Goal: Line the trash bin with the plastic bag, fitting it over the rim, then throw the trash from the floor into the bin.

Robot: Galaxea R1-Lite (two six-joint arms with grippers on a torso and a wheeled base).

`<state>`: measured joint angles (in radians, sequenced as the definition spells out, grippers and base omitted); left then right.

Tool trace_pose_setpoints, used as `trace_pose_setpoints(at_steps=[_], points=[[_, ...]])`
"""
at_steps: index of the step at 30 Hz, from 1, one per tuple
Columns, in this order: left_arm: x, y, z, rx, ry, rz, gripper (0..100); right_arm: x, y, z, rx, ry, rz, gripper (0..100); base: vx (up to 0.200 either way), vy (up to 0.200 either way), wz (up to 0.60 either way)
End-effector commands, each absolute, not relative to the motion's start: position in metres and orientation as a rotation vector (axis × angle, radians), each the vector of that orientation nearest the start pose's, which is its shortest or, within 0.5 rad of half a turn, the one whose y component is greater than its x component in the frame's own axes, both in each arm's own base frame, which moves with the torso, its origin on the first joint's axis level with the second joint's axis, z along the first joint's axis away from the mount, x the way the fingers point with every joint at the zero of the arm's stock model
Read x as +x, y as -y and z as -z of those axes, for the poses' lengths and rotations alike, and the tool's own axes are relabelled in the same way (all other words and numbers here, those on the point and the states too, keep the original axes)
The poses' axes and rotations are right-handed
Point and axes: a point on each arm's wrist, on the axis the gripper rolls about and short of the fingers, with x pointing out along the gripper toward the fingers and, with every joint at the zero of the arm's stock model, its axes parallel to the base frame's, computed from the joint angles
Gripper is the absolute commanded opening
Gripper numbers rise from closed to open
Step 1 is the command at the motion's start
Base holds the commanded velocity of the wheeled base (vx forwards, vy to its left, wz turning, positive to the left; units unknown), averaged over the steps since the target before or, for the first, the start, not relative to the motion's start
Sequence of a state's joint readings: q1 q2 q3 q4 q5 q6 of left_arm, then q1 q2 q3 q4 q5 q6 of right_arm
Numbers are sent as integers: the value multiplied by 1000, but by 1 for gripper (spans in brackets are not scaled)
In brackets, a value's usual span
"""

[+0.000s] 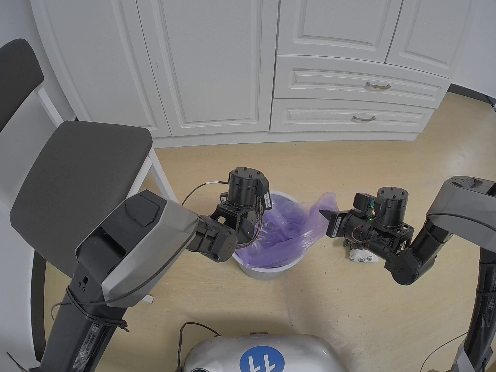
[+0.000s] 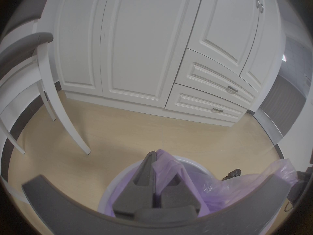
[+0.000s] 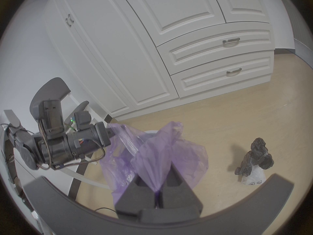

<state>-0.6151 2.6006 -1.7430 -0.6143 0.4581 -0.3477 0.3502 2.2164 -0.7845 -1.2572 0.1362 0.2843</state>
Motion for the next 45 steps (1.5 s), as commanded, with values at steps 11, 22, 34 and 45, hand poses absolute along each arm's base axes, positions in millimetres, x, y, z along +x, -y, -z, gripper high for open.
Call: trace_pose_setpoints(at_steps=[11,22,34,45], points=[[372,211,-112,-335,-218,32,0,376,-247,-52,553,-318,-694,0,0,0,0],[364,209,-98,-328,-236,32,0,413,-265,-27,644,-449,-671,0,0,0,0],[374,217,-60,-285,-299,23,0,405,-269,-2,613,-578,-621,0,0,0,0],[389,241,-48,-287,-287,56,0,412,-265,-4,604,-599,-552,0,0,0,0]])
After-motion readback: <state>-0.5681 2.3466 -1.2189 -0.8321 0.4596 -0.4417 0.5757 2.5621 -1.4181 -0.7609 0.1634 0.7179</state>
